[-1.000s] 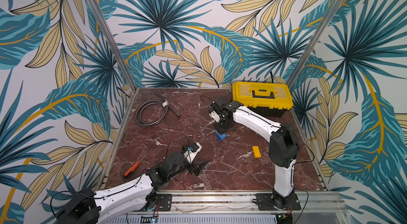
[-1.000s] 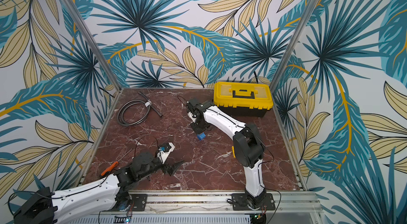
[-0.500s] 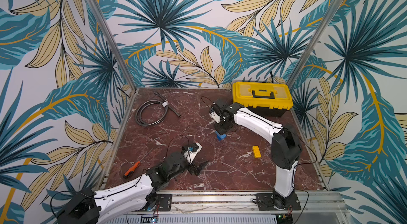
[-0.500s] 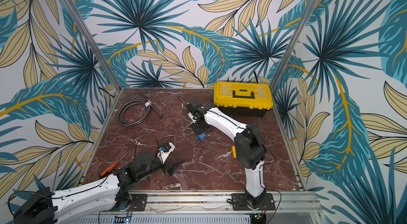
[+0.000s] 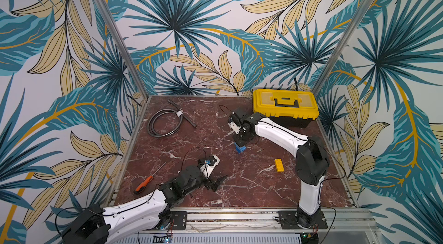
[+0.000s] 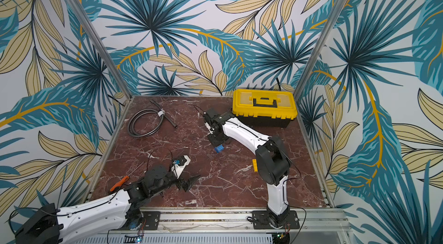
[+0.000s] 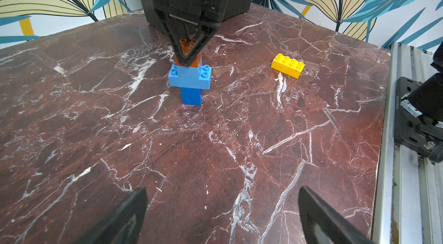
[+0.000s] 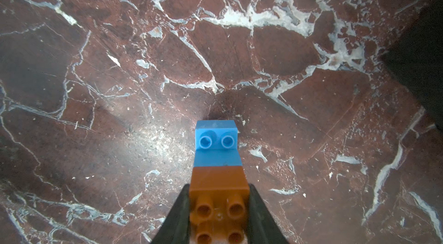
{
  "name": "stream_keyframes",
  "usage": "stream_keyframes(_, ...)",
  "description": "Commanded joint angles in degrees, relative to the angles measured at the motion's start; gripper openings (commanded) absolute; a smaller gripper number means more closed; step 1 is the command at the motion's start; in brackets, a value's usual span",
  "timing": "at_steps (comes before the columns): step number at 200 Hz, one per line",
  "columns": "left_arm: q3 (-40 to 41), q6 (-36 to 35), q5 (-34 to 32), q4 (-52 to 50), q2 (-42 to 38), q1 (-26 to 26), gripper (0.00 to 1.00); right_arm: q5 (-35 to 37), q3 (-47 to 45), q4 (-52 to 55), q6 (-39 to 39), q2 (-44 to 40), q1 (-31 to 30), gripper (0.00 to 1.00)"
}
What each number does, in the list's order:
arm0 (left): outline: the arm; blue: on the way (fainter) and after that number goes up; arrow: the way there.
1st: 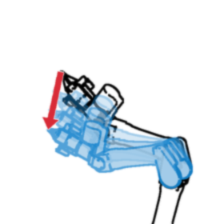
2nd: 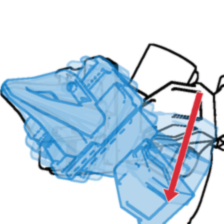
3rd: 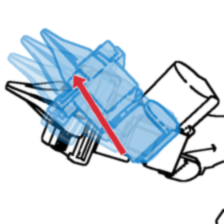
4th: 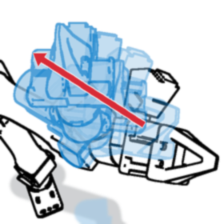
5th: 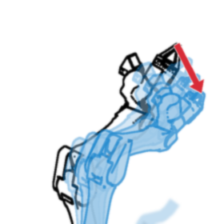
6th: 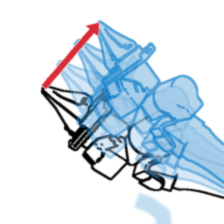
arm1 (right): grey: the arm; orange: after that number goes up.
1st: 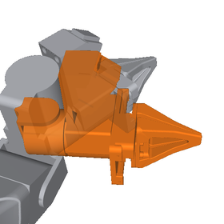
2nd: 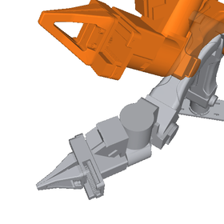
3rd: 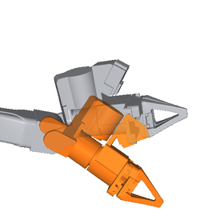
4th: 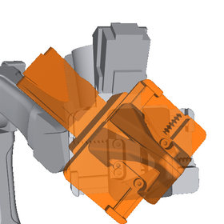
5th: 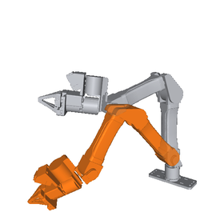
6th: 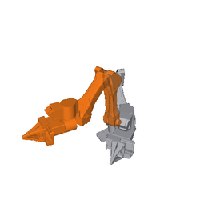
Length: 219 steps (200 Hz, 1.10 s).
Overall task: Assemble the letter f with lego
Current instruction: Assemble the lego brick with the lego brick.
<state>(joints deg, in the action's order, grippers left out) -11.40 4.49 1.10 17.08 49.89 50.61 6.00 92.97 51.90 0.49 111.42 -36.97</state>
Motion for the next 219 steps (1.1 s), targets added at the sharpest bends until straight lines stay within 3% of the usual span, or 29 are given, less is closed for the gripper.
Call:
stream_keyframes(1,-0.20,0.35,0.37,0.67,0.29,0.20,0.99,1.83,-0.56,1.23,1.09,0.30,0.09,0.37)
stream_keyframes(79,-1.08,0.26,1.29,0.67,1.51,0.26,0.99,1.04,1.51,1.27,1.19,-2.22,0.15,0.50)
stream_keyframes(143,-1.24,-0.16,2.33,0.67,1.35,0.19,0.99,3.62,-0.33,3.56,3.16,-8.29,0.16,0.54)
stream_keyframes(175,-1.26,-0.69,3.68,0.67,1.54,0.20,0.99,7.38,-6.33,4.53,7.57,-13.41,0.85,0.55)
stream_keyframes(219,-1.75,-2.37,9.66,0.66,2.53,0.20,0.99,11.60,-22.15,3.16,17.25,-23.57,4.68,0.57)
